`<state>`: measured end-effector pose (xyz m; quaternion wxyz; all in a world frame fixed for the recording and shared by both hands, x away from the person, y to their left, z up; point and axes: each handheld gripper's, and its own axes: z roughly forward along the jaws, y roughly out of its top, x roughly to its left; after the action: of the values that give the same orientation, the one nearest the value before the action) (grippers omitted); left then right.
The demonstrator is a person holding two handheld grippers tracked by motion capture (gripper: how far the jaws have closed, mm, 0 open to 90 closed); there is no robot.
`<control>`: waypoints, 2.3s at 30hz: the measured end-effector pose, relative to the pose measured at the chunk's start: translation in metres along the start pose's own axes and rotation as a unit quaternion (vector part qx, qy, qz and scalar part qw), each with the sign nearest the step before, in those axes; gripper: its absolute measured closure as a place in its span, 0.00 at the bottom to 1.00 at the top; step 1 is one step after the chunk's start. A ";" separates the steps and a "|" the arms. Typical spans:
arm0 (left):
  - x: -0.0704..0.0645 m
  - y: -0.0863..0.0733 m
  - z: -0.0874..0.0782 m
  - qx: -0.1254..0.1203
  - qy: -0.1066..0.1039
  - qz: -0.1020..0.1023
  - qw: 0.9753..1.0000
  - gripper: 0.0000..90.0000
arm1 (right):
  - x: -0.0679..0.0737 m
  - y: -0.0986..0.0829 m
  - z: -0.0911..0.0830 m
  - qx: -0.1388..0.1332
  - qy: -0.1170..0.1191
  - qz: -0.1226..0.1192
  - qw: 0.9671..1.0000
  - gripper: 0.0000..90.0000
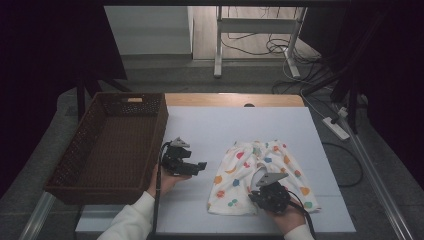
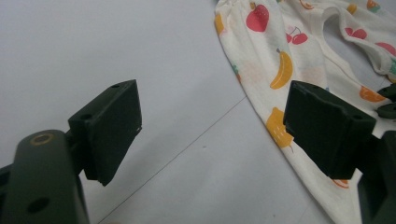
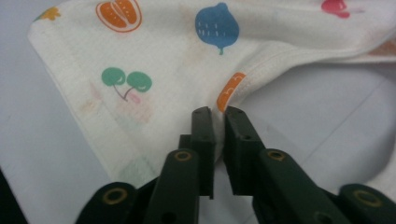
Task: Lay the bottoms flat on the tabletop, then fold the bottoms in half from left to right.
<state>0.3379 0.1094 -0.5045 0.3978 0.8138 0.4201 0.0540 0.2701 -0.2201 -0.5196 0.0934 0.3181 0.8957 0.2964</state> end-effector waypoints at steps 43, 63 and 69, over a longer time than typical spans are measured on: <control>-0.004 0.002 0.001 -0.007 -0.020 0.014 1.000 0.20 | -0.014 0.000 -0.020 -0.120 0.018 -0.007 0.993 0.53; -0.004 0.002 0.004 -0.006 -0.028 0.016 0.999 0.20 | 0.012 0.019 0.002 -0.100 0.050 -0.049 0.993 0.53; -0.004 0.002 0.007 -0.001 -0.031 0.018 0.999 0.20 | 0.026 0.029 0.014 -0.092 0.068 -0.063 0.991 0.52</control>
<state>0.3393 0.1015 -0.5068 0.4104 0.8221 0.3929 0.0367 0.2698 -0.1794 -0.5135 0.0793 0.2304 0.8870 0.3921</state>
